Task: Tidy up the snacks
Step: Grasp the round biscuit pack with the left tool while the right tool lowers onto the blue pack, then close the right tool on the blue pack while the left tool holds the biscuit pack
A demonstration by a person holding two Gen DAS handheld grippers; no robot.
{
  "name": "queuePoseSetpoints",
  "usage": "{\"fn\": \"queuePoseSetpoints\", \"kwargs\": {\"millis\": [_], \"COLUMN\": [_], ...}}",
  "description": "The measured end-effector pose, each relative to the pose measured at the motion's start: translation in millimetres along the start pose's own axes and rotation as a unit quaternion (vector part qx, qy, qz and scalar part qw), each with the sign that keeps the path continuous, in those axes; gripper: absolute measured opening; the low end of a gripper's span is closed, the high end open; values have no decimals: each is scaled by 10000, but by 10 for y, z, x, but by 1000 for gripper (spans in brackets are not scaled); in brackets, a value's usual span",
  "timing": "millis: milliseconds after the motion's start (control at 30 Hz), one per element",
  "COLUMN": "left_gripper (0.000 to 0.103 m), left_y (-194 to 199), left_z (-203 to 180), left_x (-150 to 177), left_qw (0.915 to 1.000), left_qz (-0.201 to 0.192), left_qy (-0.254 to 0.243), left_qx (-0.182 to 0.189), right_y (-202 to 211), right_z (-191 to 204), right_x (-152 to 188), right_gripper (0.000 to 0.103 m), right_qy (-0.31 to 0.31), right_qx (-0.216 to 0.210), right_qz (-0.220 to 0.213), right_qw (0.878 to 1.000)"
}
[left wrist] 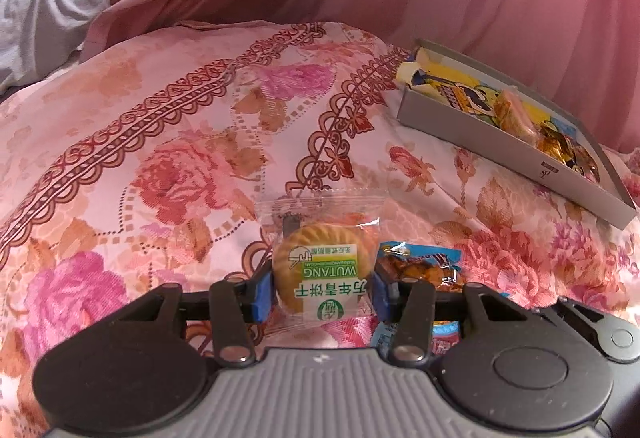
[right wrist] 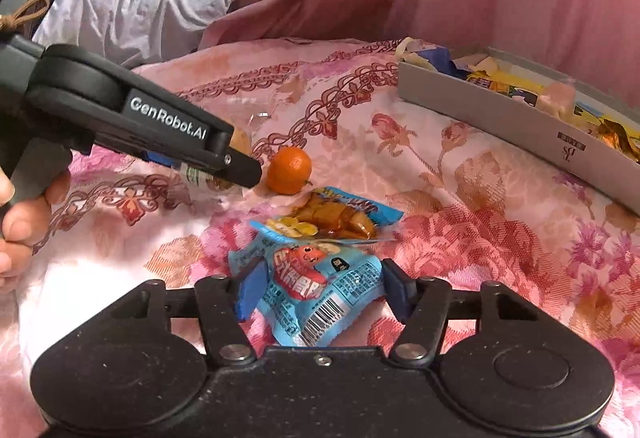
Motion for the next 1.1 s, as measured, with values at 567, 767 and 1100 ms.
{"fn": "queuePoseSetpoints", "kwargs": {"millis": [567,767,1100], "left_gripper": [52,52,52], "left_y": [64,81,210], "left_z": [132,123,66], "left_x": [121,135,186], "left_qw": [10000,9999,9999], "left_qz": [16,-3,-16], "left_qy": [-56,-44,-23], "left_qx": [-43,-92,-103], "right_y": [-75,-59,-12], "right_z": [78,171,301], "right_x": [71,89,99], "right_gripper": [83,68,57], "right_qy": [311,428,470], "right_qx": [-308,-343,-241], "right_qz": [101,55,115], "right_qw": [9990,9985,9985]}}
Point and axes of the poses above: each gripper's, at about its wrist camera, not at the fingertips, and y roughly against the way its jaws point, z to its left, x to its underside, the point moved 2 cm from there along -y, roughly the way its jaws point, and after that the axes turned 3 degrees about -x, right-handed, at the moved point
